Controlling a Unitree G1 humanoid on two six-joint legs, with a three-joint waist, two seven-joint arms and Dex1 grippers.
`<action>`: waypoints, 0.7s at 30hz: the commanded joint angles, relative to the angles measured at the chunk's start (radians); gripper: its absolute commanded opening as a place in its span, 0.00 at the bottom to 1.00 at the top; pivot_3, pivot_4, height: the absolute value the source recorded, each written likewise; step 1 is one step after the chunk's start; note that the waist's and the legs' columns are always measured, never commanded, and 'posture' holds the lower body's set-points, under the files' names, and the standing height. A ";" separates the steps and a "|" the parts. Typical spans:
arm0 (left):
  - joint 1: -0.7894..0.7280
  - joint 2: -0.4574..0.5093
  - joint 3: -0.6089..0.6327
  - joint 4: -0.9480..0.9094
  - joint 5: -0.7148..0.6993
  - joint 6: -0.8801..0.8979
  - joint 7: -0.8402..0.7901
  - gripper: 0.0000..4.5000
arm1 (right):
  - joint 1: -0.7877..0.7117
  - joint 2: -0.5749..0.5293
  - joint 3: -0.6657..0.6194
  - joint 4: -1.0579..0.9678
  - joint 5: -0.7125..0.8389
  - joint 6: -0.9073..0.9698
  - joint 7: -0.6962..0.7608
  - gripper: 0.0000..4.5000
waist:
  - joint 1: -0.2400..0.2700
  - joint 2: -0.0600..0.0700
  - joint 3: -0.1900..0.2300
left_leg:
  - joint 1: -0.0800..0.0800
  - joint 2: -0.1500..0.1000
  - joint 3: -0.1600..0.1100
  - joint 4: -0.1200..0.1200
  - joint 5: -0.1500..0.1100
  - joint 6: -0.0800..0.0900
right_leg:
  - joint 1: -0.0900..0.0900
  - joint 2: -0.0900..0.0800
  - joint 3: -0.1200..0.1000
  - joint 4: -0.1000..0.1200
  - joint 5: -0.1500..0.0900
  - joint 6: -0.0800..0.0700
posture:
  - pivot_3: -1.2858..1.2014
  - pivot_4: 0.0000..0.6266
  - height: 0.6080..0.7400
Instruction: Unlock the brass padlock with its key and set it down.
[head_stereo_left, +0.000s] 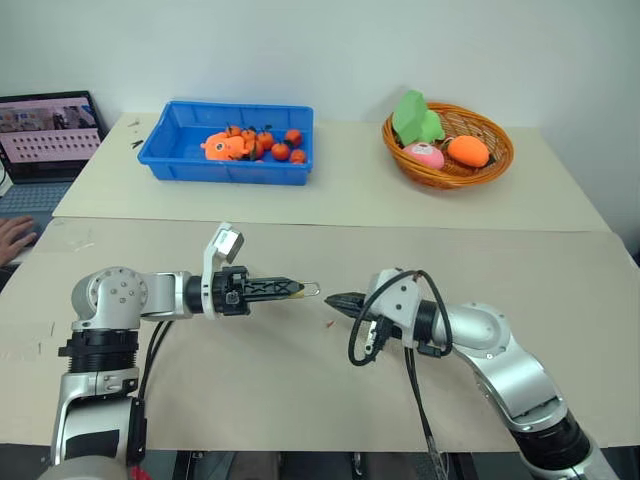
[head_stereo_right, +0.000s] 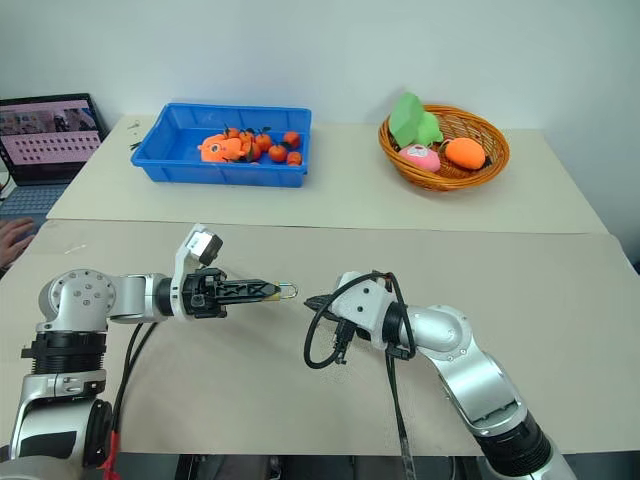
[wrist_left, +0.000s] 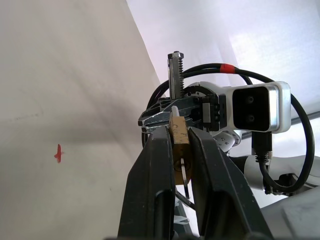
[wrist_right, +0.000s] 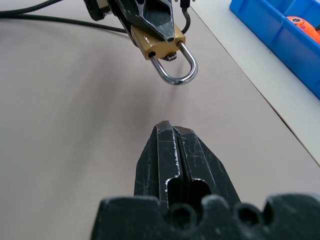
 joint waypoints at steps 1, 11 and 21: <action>-0.012 0.006 0.007 -0.007 0.001 -0.019 -0.017 0.01 | -0.029 0.021 -0.017 -0.028 0.021 0.008 -0.018 0.01 | 0.000 0.000 0.000 | 0.000 0.000 0.000 0.000 0.000 0.000 | 0.000 0.000 0.000 0.000 0.000 0.000 | 0.52 0.24 1.00; -0.006 0.004 0.016 -0.016 0.000 -0.017 -0.009 0.01 | -0.064 0.068 -0.004 -0.022 0.035 0.030 -0.031 0.01 | 0.001 0.000 0.000 | 0.000 0.000 0.000 0.000 0.000 0.000 | 0.000 0.000 0.000 0.000 0.000 0.000 | 0.52 0.24 1.00; -0.004 0.006 0.017 -0.018 0.001 -0.019 -0.012 0.01 | -0.063 0.067 0.010 -0.027 0.058 0.045 -0.027 0.01 | 0.001 0.000 0.000 | 0.000 0.000 0.000 0.000 0.000 0.000 | 0.000 0.000 0.000 0.000 0.000 0.000 | 0.52 0.24 1.00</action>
